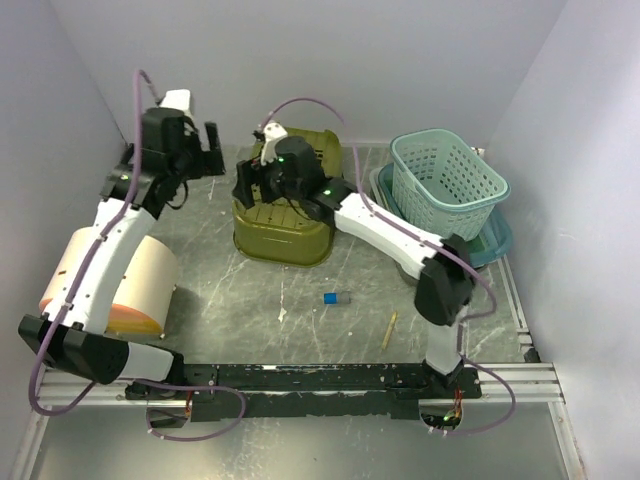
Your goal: Turn the large container upside down
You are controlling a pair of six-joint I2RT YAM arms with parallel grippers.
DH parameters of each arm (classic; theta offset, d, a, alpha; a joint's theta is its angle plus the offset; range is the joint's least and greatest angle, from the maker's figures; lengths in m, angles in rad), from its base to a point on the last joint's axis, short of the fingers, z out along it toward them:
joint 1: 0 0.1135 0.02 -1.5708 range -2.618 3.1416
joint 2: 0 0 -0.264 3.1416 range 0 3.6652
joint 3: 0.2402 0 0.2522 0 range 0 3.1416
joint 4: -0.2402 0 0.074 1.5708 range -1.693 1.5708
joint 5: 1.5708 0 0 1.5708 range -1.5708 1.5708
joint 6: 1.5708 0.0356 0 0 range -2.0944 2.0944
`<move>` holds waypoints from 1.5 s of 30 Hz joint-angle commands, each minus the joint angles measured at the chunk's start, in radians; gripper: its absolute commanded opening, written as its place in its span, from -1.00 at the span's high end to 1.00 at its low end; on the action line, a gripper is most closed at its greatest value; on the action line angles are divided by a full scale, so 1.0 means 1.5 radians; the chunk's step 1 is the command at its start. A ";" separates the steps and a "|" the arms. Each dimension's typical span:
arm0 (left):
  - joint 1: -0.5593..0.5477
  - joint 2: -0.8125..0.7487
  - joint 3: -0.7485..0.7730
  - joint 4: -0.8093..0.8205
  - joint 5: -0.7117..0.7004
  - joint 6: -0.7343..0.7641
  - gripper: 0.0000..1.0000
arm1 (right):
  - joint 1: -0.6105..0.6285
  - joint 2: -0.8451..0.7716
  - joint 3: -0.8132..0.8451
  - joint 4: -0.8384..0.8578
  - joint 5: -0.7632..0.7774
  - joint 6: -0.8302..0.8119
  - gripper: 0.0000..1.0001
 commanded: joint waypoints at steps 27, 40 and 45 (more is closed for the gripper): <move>-0.407 0.224 -0.011 0.044 0.098 0.089 -0.71 | -0.296 -0.541 -0.296 -0.106 0.296 -0.035 -1.00; -0.413 0.216 0.019 0.062 0.091 0.118 -0.55 | -0.296 -0.537 -0.306 -0.087 0.258 -0.024 -1.00; -0.388 0.278 0.064 0.027 0.119 0.137 -0.62 | -0.296 -0.538 -0.305 -0.081 0.238 -0.006 -1.00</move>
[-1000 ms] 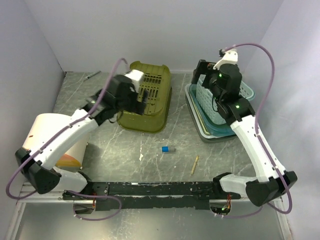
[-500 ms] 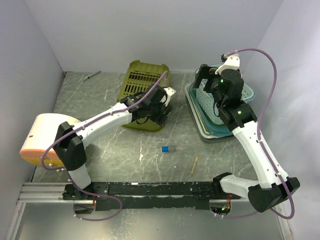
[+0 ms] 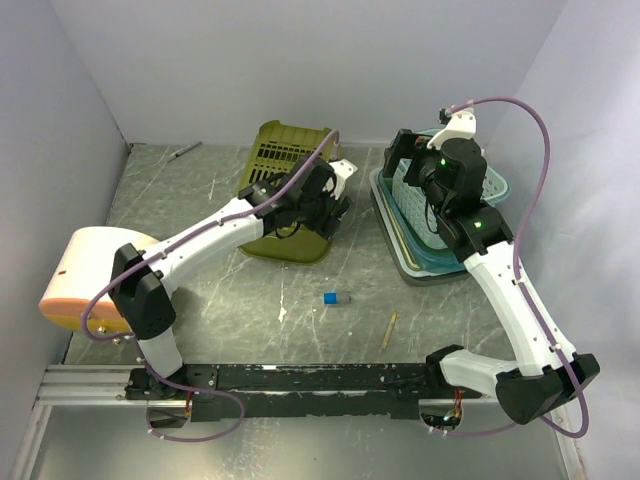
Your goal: Turn the large container upside down
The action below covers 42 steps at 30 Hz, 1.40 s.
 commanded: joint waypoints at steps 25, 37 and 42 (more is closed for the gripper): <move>0.096 -0.005 -0.054 -0.013 -0.074 -0.019 0.86 | 0.000 -0.053 -0.047 0.043 0.006 0.002 -1.00; 0.207 -0.079 -0.119 0.004 -0.081 0.022 0.87 | 0.000 -0.036 -0.057 0.054 -0.010 0.006 -1.00; 0.237 -0.081 -0.124 0.055 -0.048 0.084 0.87 | 0.000 -0.038 -0.062 0.057 -0.013 0.007 -1.00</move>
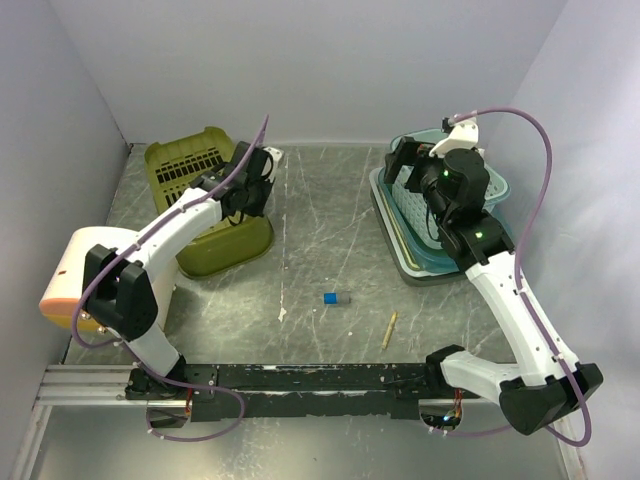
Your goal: Turn the large container upside down
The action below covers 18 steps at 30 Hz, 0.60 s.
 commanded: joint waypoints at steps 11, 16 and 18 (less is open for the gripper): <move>0.069 -0.013 0.002 0.090 0.092 0.225 0.87 | 0.000 0.002 -0.021 0.024 0.002 -0.005 -1.00; 0.102 -0.051 -0.034 0.099 0.084 0.241 0.87 | 0.000 0.016 -0.010 0.029 -0.018 -0.001 -1.00; 0.119 -0.063 -0.044 0.093 0.073 0.241 0.87 | 0.000 0.022 -0.010 0.036 -0.030 0.005 -1.00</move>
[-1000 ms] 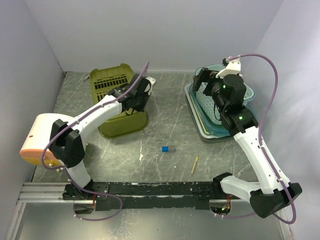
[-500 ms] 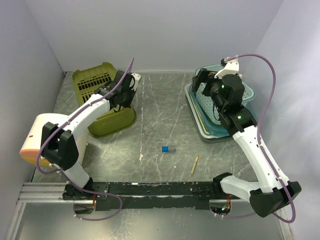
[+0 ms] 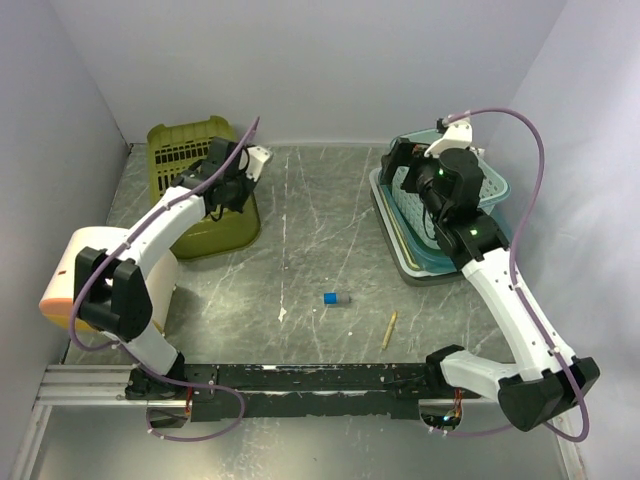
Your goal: Turn the large container upside down
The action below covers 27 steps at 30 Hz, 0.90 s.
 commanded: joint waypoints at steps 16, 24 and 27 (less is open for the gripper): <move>0.090 -0.123 -0.107 0.119 -0.055 0.133 0.87 | 0.000 0.007 -0.026 0.053 -0.039 -0.002 -1.00; 0.105 -0.127 -0.093 0.143 -0.024 0.175 0.87 | 0.000 0.029 -0.010 0.037 -0.002 -0.065 -1.00; 0.106 -0.122 -0.088 0.132 -0.018 0.188 0.87 | 0.000 0.088 0.070 -0.057 0.017 -0.118 -1.00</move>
